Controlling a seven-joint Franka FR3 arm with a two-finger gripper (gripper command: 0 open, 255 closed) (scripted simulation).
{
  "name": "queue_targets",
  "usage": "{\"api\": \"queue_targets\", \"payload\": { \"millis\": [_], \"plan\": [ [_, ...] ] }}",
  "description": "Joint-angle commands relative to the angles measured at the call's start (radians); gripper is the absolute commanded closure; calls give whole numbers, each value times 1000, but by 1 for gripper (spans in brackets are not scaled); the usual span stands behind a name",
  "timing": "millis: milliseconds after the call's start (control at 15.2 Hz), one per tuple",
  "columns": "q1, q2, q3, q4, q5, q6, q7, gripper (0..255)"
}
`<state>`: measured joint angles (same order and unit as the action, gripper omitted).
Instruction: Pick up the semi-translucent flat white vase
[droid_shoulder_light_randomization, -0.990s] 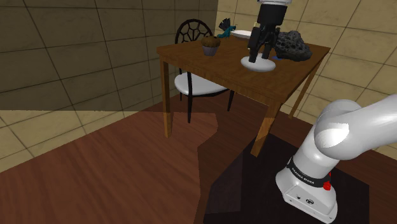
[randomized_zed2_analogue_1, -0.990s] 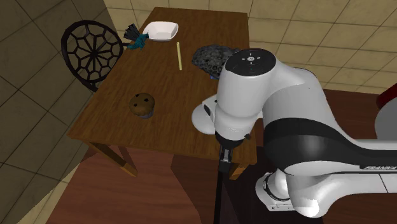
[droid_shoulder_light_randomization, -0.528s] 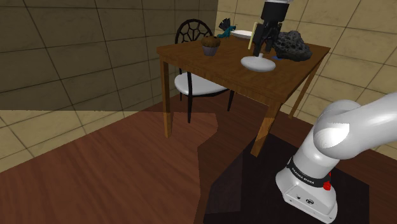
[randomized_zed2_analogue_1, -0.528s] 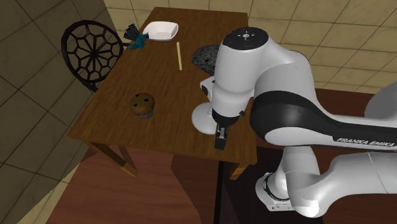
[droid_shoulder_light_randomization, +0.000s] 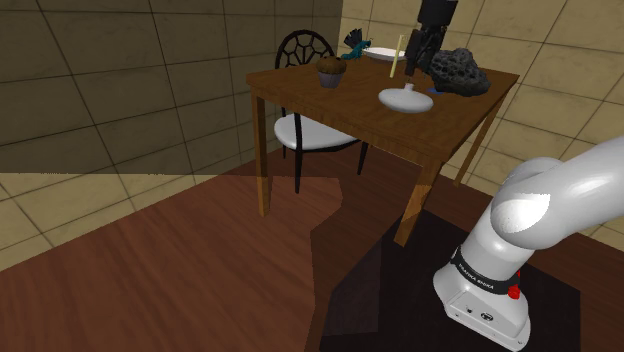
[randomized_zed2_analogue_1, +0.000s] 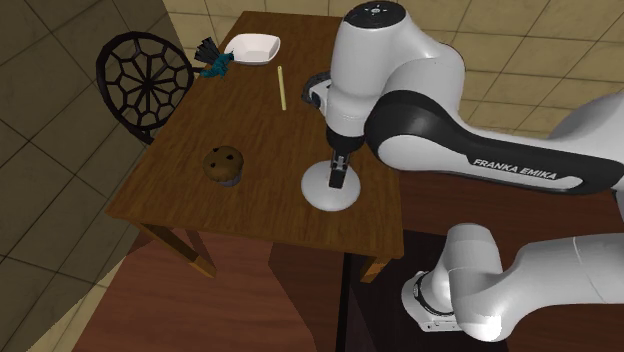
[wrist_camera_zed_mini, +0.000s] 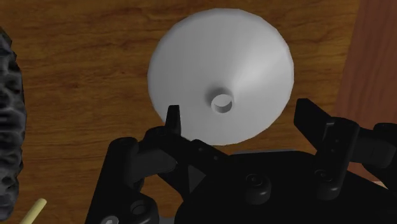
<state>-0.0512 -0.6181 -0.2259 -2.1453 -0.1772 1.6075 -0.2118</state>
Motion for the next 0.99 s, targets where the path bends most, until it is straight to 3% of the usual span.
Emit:
{"api": "queue_targets", "payload": {
  "millis": [0, 528, 594, 924],
  "plan": [
    [-2, 1, -7, -17, -7, 24, -7, 0],
    [-6, -15, -14, -104, -15, 94, -1, 0],
    [-6, -14, -14, -103, -15, 94, -1, 255],
    [-6, -14, -14, -103, -15, 93, -1, 255]
  ]
}}
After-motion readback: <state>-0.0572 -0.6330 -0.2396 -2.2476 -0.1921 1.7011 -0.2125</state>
